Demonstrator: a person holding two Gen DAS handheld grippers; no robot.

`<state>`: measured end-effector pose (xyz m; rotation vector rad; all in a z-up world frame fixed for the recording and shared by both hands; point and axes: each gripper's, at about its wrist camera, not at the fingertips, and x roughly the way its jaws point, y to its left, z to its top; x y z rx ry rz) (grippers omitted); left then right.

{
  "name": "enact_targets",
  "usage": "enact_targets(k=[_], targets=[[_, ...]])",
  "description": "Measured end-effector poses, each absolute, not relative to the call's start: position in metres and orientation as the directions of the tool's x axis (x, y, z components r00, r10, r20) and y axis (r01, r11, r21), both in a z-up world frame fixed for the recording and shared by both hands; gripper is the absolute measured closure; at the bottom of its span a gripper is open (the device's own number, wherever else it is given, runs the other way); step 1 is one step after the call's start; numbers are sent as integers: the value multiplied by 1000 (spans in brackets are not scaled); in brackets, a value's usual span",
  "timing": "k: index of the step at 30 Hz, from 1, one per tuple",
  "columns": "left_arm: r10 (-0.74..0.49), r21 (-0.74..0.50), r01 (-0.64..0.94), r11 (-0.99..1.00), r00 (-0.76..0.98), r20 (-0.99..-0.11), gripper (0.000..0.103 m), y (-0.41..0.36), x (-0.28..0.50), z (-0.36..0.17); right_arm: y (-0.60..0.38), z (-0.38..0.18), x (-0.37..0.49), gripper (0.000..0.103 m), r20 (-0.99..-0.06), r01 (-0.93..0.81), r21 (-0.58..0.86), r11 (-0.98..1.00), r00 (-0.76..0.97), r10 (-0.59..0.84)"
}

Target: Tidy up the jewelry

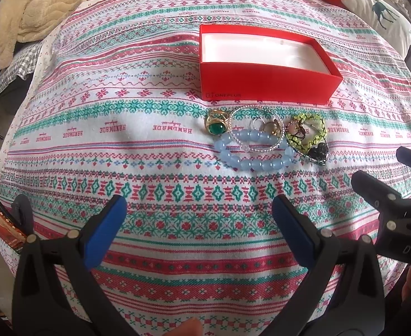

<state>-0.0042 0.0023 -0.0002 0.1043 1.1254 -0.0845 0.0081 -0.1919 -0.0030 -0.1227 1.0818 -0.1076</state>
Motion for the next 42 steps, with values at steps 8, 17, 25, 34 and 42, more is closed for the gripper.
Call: enact_targets(k=[8,17,25,34,42], targets=[[-14,42,120,992,429,-903,0,-1,-5,-1,-192,-4,8,0,-872,27,-155,988,465,-149],[-14,42,119,992,429,-903,0,-1,-5,-1,-191,-4,8,0,-873,27,-156,987,464,-151],[-14,43,122,992,429,-903,0,-1,-6,-1,-191,-4,8,0,-873,27,-157,987,463,-152],[5,58,108,993,432,-902,0,-1,-5,-1,-191,-4,9,0,-873,27,-157,987,464,-151],[-21,27,105,994,428,-904,0,10,-1,9,-194,7,14,0,-868,24,-156,987,474,-148]])
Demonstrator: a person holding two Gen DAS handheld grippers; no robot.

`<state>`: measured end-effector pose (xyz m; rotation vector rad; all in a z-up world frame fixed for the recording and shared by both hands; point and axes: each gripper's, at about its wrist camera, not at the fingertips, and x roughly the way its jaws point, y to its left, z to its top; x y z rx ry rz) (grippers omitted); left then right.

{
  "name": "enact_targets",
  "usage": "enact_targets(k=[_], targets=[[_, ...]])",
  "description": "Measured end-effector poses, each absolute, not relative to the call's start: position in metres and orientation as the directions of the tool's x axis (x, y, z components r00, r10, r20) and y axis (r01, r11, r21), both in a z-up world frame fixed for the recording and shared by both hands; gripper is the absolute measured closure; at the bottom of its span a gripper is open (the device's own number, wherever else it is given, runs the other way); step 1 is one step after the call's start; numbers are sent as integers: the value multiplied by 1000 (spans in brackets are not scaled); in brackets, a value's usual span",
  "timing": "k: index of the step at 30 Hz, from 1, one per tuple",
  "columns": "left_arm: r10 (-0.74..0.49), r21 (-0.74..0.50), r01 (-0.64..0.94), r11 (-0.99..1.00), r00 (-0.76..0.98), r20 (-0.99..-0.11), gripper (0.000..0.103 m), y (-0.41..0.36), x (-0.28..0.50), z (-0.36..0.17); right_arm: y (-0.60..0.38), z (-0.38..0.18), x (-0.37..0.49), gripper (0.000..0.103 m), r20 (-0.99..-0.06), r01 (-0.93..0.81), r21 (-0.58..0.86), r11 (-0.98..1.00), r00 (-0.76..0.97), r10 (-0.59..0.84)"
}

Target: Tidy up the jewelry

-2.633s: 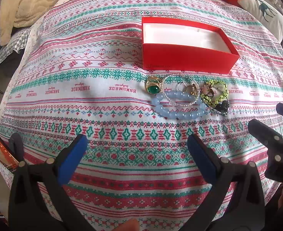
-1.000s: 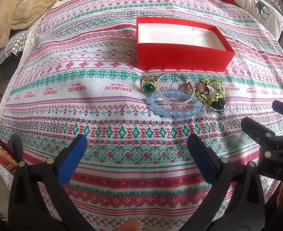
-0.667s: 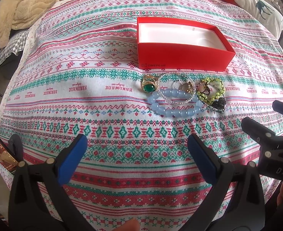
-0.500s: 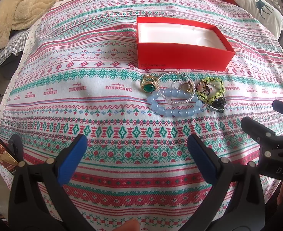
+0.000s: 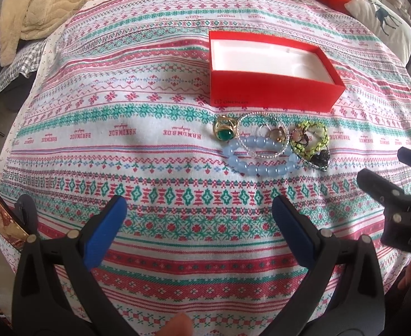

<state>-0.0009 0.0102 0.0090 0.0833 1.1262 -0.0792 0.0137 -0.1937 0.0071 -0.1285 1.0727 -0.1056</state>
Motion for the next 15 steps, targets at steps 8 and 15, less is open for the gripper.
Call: enact_targets(k=[8,15], targets=[[-106,-60,129,990,389,-915,0,25,18,25,-203,28,31,0,-884,44,-90,995,457,-100],[-197,-158,132,978,369,-908,1,30,44,30,-204,34,54,0,-897,22,-23,999,440,-31]])
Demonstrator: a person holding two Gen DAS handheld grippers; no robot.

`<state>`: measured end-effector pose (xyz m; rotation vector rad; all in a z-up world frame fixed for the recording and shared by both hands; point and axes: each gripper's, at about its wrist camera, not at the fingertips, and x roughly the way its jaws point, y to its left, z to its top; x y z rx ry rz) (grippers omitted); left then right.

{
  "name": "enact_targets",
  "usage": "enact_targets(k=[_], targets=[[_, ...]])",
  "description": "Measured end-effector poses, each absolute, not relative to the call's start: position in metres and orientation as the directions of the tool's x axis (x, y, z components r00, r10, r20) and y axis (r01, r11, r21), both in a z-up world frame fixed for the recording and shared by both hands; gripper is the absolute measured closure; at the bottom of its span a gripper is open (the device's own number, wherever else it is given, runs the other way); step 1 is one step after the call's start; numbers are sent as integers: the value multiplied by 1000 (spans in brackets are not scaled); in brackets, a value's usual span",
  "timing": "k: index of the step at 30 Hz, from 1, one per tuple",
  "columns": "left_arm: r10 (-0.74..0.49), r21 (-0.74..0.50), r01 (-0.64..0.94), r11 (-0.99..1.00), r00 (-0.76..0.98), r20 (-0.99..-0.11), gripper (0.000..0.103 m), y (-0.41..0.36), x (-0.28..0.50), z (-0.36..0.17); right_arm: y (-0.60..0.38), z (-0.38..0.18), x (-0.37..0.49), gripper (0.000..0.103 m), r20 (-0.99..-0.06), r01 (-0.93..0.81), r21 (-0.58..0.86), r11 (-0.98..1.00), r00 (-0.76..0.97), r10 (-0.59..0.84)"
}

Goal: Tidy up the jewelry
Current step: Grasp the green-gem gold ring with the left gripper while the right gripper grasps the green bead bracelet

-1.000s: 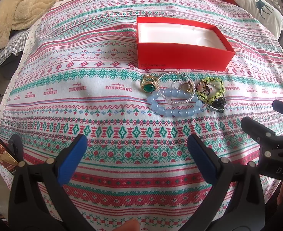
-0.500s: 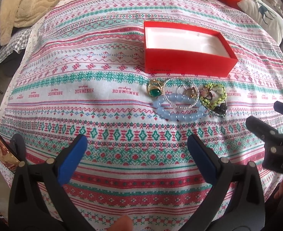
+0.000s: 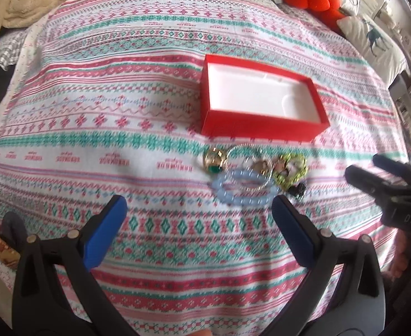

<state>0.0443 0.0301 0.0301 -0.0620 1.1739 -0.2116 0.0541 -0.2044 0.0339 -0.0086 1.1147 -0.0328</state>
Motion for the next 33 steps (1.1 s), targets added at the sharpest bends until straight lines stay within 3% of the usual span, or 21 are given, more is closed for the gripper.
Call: enact_targets(k=[2,4,7,13,18,22,26,31,33], targets=[[-227,-198,115,973,379,-897,5,34,52,25,-208,26,62,0,-903,25,32,999,430,18],[-249,-234,85,968,380,-891,20,38,58,17,-214,14,69,3,-915,42,91,995,397,67],[-298,-294,63,954,330,-896,41,39,69,5,-219,1,79,20,-926,53,146,988,358,117],[-305,-304,52,951,314,-899,61,33,86,-7,-224,-8,96,45,-930,58,153,987,347,123],[-343,-344,47,938,276,-898,63,23,98,-16,-217,-18,103,61,-939,31,153,988,317,135],[-344,-337,70,939,260,-902,63,8,103,-20,-213,-22,105,63,-941,21,146,989,311,132],[-301,-289,85,954,243,-922,63,-3,107,-26,-211,-27,109,73,-944,20,137,990,305,124],[-258,-247,73,966,247,-934,75,-8,110,-31,-208,-36,113,81,-949,25,115,993,300,103],[-243,-236,58,970,249,-937,75,-9,111,-30,-203,-39,115,85,-948,24,110,994,302,97]])
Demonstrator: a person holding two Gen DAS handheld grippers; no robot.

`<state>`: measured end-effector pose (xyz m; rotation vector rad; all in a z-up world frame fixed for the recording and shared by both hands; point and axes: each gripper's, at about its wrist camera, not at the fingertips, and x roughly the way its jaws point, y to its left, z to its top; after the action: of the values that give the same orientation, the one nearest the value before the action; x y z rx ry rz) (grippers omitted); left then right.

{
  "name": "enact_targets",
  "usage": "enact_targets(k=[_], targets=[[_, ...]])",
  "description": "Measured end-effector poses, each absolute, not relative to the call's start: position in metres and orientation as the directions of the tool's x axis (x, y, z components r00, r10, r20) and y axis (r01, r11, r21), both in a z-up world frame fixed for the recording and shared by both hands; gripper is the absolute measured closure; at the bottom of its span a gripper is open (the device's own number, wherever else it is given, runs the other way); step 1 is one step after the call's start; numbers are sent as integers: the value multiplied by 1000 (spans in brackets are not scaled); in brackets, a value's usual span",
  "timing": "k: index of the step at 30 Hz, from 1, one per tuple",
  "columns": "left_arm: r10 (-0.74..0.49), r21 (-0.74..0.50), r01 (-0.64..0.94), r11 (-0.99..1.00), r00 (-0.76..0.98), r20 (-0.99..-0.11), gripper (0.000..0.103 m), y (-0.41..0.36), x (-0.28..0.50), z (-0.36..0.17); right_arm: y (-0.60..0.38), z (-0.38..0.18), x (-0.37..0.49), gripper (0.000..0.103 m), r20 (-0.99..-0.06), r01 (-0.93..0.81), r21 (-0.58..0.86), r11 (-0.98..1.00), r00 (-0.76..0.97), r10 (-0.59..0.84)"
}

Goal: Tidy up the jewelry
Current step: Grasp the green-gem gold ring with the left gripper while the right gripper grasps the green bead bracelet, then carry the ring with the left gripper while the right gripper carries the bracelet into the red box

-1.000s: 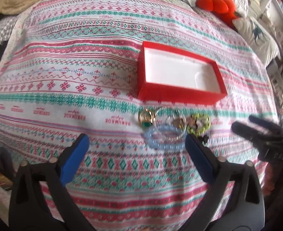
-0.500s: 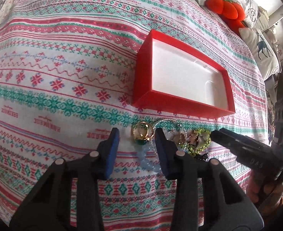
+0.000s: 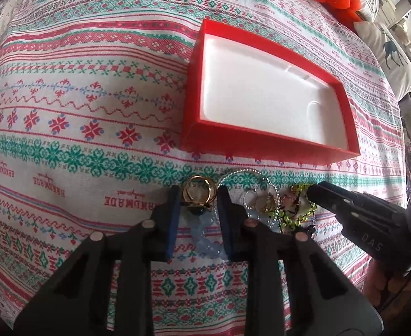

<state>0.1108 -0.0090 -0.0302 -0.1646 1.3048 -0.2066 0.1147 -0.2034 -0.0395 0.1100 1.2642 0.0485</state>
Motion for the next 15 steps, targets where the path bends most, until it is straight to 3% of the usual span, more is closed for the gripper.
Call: enact_targets(k=[3,15], targets=[[-237,-231,51,972,257,-937,75,-8,111,-29,-197,-40,116,93,-948,9,102,995,303,95],[-276,-274,49,960,305,-912,76,16,93,-6,-190,-12,105,95,-922,-41,150,988,356,155]])
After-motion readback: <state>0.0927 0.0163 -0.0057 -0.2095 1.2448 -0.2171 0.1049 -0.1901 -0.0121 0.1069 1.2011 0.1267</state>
